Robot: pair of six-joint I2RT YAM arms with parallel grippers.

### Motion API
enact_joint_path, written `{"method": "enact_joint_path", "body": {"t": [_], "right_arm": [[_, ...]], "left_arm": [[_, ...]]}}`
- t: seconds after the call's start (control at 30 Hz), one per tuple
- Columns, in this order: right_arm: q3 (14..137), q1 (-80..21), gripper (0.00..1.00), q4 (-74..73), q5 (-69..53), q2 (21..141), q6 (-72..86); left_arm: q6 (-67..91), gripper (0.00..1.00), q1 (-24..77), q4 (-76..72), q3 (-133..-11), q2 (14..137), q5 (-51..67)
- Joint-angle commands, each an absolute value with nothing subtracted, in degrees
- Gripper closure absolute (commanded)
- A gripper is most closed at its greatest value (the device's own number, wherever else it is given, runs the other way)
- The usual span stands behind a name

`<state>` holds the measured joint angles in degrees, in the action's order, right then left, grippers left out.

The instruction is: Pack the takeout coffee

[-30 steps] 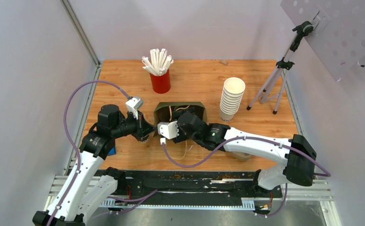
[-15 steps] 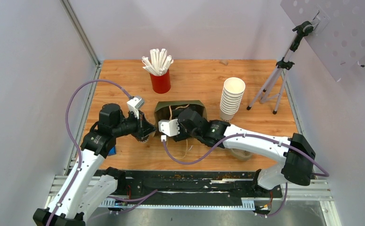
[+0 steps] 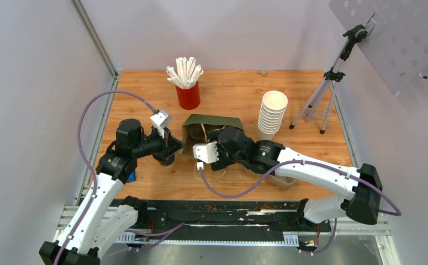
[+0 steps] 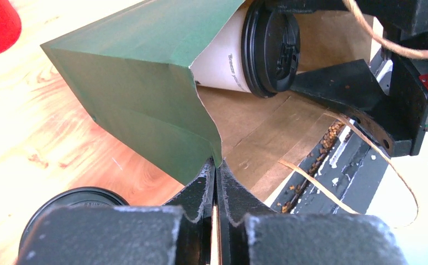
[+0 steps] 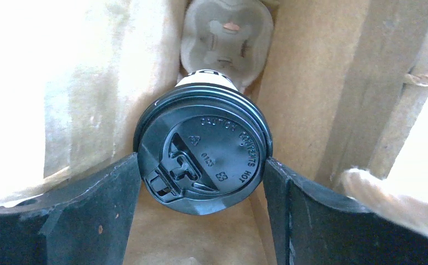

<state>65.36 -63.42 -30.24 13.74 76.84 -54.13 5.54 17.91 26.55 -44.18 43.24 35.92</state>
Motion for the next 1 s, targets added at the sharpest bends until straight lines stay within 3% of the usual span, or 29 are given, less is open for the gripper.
{"method": "enact_joint_path", "body": {"t": [0.0, 0.13, 0.2, 0.47, 0.83, 0.9, 0.97], "right_arm": [[67.4, -64.6, 0.25, -32.5, 11.8, 75.2, -54.9], [67.3, -64.8, 0.25, -32.6, 11.7, 75.0, -54.8], [67.3, -65.1, 0.25, -32.4, 11.9, 75.1, -54.8], [65.8, -66.9, 0.26, -29.8, 12.6, 75.1, -54.0], [66.9, -68.3, 0.26, -29.2, 15.3, 76.5, -54.6], [67.7, -68.3, 0.26, -29.3, 16.3, 76.7, -55.3], [68.8, -68.3, 0.25, -29.5, 17.0, 76.9, -55.9]], "left_arm": [[3.3, 0.89, 18.2, 22.8, -44.6, 43.3, 37.5], [6.2, 0.76, 18.2, 24.1, -43.9, 41.6, 35.2], [8.1, 0.65, 18.2, 24.4, -43.1, 40.6, 34.1], [12.7, 0.45, 18.2, 26.7, -42.4, 38.3, 32.1], [14.4, 0.43, 18.2, 25.4, -41.7, 38.5, 28.8], [14.1, 0.49, 18.2, 24.4, -41.6, 38.7, 29.1], [13.5, 0.65, 18.2, 23.7, -41.4, 39.0, 30.0]]}}
